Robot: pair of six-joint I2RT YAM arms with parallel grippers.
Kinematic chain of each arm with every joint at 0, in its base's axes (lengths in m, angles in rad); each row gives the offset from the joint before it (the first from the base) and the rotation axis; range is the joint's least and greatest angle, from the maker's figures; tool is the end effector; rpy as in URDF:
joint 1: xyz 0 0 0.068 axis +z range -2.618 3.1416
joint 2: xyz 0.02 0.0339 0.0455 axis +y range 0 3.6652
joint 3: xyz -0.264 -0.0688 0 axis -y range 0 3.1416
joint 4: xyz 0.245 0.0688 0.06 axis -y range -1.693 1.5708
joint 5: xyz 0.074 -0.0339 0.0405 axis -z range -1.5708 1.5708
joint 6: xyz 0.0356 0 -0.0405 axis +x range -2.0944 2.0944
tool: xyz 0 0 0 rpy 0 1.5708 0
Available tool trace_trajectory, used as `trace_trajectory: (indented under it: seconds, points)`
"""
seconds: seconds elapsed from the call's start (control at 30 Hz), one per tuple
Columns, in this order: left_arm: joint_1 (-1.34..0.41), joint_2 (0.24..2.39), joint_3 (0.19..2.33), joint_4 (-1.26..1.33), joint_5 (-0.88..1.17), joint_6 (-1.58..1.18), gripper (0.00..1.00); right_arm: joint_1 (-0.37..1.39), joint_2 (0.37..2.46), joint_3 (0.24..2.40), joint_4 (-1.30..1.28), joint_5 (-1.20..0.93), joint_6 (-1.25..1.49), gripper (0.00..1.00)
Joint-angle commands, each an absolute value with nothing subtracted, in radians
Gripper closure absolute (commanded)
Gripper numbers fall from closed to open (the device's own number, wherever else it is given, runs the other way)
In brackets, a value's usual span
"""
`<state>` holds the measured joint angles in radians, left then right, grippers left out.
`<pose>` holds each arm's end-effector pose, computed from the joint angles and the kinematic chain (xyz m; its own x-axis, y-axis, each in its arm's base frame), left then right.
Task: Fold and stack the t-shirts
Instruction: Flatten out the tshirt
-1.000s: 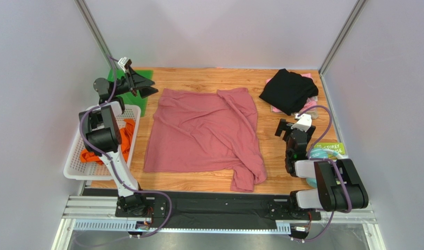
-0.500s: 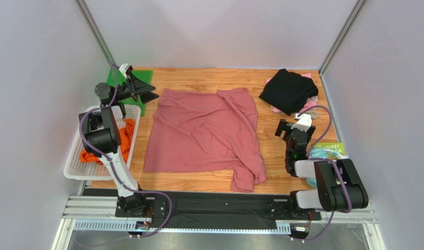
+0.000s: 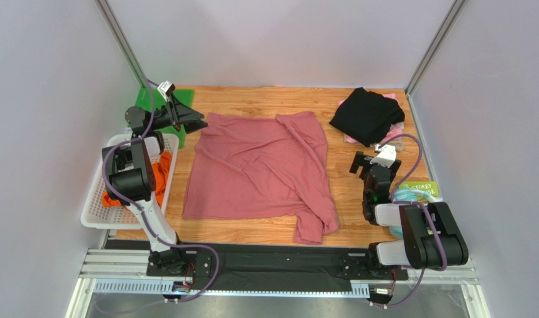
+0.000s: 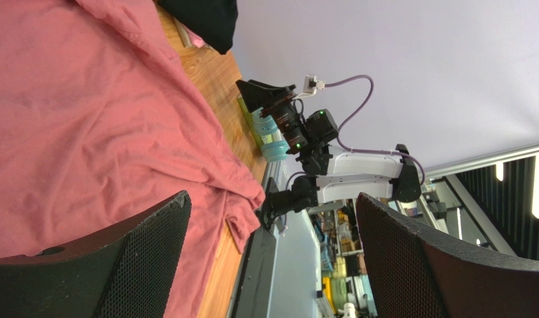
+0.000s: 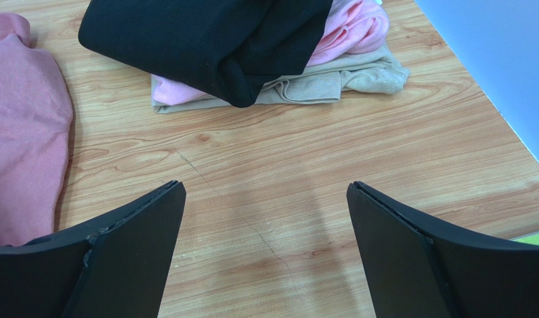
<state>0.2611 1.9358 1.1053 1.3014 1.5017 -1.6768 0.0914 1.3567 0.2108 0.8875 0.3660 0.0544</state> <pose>0.3878 0.0669 0.2544 -0.8827 -0.3069 -0.3558 0.3469 0.0851 -0.9340 0.2235 0.0077 0.1456 -0.2400 0.0290 -0.9703 0.2728 0.9613 -0.0387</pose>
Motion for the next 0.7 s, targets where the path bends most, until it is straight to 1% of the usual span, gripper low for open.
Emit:
trace_trajectory:
  seconds: [0.0, 0.67]
  points:
    - [0.262, 1.91, 1.103, 1.531, 1.678, -1.638, 0.0, 0.097, 1.348, 0.233, 0.948, 0.391, 0.06, 0.0]
    - [0.264, 1.859, 1.055, 1.531, 1.695, -1.608, 0.0, 0.097, 1.348, 0.233, 0.948, 0.393, 0.058, 0.0]
